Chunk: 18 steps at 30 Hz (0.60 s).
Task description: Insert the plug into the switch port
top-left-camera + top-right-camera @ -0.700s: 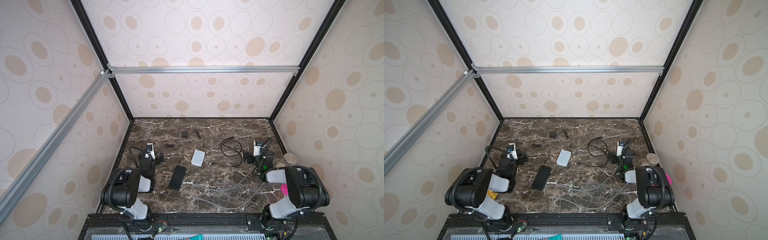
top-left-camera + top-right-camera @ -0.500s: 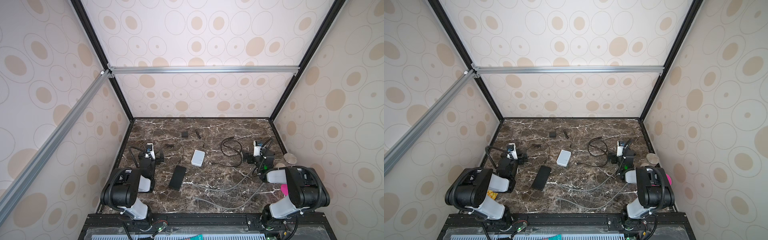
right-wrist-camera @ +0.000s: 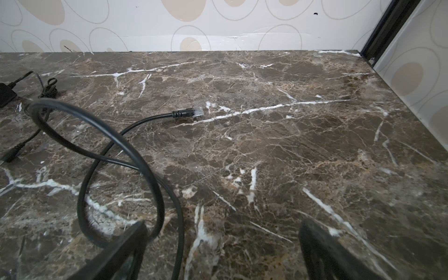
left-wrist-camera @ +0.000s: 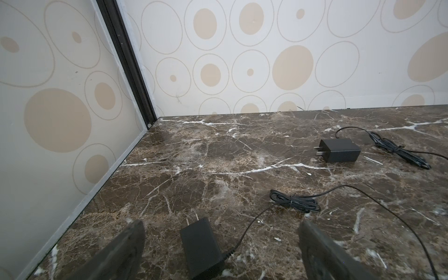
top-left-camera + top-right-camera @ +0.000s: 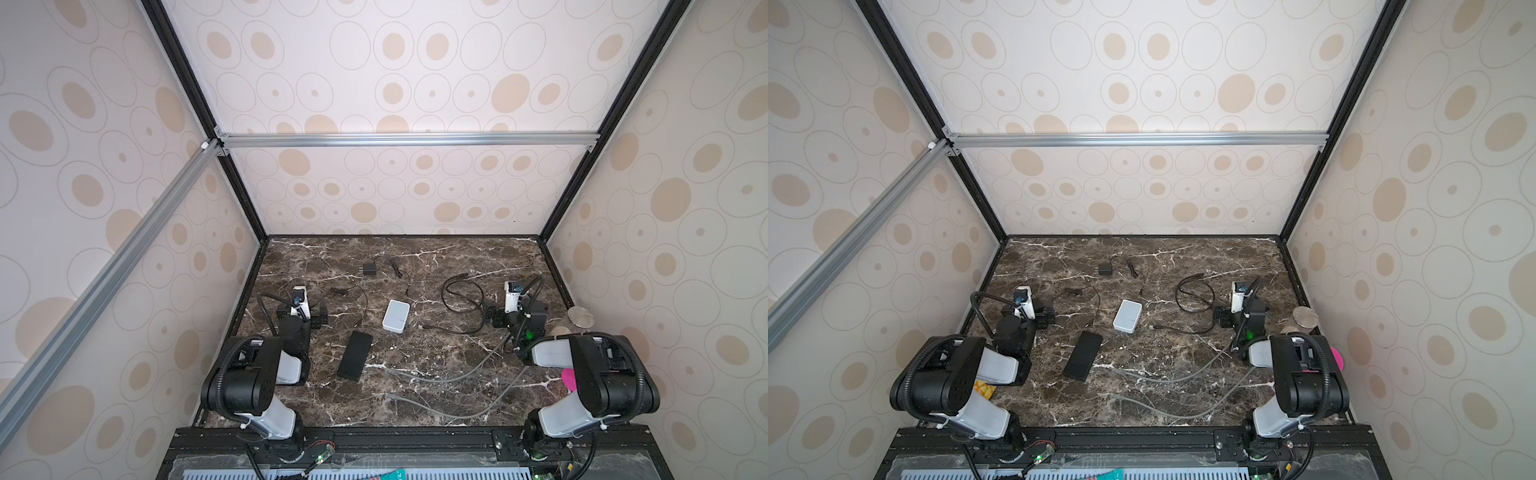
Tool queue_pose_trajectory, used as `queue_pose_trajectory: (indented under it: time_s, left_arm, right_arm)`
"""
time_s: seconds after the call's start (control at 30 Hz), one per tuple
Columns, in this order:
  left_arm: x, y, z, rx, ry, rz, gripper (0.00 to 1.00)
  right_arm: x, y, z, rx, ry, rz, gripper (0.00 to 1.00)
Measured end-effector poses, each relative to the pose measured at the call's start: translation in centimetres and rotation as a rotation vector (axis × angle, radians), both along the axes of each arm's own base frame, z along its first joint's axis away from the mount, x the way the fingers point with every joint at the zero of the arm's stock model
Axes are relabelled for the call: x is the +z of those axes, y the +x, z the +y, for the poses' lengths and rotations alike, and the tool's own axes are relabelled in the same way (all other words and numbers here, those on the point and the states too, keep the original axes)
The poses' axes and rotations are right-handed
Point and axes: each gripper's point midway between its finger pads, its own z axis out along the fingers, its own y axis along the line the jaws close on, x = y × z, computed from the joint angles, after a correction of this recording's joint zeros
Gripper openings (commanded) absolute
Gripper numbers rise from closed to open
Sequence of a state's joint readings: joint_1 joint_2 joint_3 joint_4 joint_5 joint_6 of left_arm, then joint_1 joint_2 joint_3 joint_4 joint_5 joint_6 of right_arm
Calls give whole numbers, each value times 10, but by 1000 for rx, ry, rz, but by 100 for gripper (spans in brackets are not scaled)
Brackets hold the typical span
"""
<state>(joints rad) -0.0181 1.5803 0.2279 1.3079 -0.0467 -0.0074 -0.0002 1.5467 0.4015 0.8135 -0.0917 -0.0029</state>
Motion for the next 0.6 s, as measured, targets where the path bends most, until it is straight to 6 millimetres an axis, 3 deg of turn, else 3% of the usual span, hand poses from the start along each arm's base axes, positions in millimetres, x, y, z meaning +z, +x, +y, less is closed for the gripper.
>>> queue_pose_trajectory:
  time_s: [0.6]
  left_arm:
    - [0,0,0,2,-1,-2,98]
  right_arm:
    - [-2,0,-6,-62,-54,20,100]
